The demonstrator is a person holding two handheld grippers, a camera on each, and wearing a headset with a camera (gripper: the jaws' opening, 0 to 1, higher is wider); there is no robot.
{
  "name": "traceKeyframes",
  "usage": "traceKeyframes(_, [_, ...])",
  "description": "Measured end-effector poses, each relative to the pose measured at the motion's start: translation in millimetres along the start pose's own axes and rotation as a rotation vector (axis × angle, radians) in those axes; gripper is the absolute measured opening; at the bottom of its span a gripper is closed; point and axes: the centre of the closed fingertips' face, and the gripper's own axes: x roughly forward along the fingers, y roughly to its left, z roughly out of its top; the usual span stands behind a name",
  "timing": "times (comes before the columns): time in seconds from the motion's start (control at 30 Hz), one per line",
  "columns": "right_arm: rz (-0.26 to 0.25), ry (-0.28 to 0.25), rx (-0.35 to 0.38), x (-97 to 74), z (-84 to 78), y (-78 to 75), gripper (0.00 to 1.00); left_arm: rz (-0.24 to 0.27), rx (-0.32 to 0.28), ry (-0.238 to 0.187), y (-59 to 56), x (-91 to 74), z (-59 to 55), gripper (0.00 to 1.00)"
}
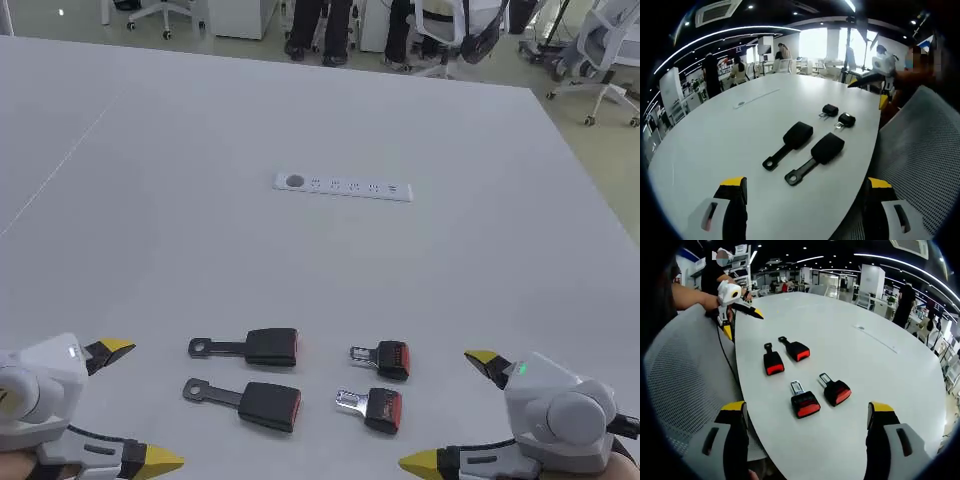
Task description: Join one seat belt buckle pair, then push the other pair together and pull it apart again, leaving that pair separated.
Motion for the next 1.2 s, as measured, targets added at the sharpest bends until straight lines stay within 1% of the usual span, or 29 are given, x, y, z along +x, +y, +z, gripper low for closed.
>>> traceKeyframes(0.3, [0.003,0.003,-0.010,1.3,1.7,0.0,1.00,-0.015,0.013,0.011,-3.3,2.4,-1.5,1.00])
traceKeyframes(0.77, [0.009,0.006,-0.012,4.6,1.2,0.3,1.00,-0.012,0.003,0.008,-0.2,3.3,-2.1,1.00])
traceKeyframes(1.0, [0.010,0.003,-0.013,5.6,2.5,2.0,1.00,-0.015,0.007,0.011,-1.0,3.2,-3.1,1.00])
traceKeyframes(1.13, [0.010,0.002,-0.015,6.0,2.8,3.8,1.00,-0.020,0.019,0.016,-2.4,3.1,-4.0,1.00])
traceKeyframes(1.2, [0.010,0.001,-0.014,6.1,2.6,4.5,1.00,-0.022,0.047,0.027,-3.2,3.2,-6.0,1.00])
